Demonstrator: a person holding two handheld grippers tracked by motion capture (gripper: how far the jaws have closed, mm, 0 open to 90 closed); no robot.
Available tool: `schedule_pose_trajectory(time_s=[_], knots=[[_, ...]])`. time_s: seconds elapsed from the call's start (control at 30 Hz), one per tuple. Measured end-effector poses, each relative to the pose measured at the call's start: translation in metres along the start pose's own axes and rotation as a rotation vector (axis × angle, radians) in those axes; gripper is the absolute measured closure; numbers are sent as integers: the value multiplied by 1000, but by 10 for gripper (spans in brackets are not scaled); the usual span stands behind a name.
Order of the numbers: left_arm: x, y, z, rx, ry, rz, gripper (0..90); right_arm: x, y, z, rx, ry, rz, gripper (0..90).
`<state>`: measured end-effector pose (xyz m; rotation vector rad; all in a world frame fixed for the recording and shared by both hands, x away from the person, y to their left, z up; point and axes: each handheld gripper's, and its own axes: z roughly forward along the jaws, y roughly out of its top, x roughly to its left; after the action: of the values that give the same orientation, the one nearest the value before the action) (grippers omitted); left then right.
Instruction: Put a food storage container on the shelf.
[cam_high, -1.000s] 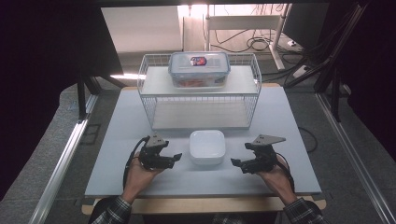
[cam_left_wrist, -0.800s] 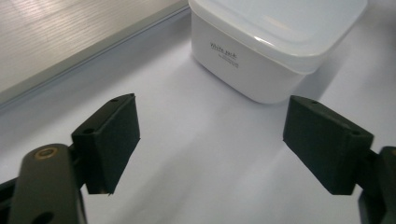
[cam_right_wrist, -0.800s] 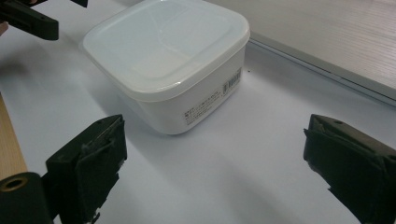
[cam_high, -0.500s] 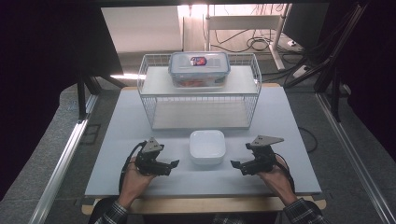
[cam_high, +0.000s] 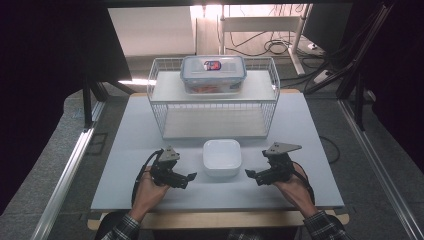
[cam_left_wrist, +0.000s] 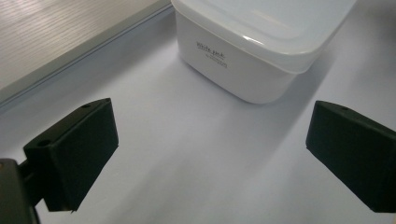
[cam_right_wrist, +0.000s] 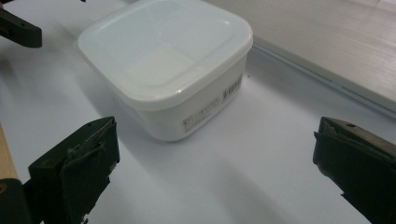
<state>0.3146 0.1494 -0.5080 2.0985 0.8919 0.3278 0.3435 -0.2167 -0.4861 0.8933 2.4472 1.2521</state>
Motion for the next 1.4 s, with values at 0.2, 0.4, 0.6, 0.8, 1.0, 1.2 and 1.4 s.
schedule_pose_trajectory(time_s=[0.2,0.4,0.6,0.8,1.0,1.2,1.4], knots=[[2,12,8,32,-39,-22,32,-2,8,4,-4,-6,8,7],[5,25,13,7,-88,-56,70,-3,20,14,23,21,53,8],[4,40,22,21,-83,-26,109,-2,31,18,39,5,33,65],[5,54,34,21,-94,-32,145,-1,45,28,55,18,18,128],[9,53,43,22,-99,-62,151,0,51,42,81,23,11,157],[18,48,50,9,-165,-118,96,-8,46,49,95,34,59,169],[18,45,53,0,-263,-165,213,-12,43,54,128,135,171,288]])
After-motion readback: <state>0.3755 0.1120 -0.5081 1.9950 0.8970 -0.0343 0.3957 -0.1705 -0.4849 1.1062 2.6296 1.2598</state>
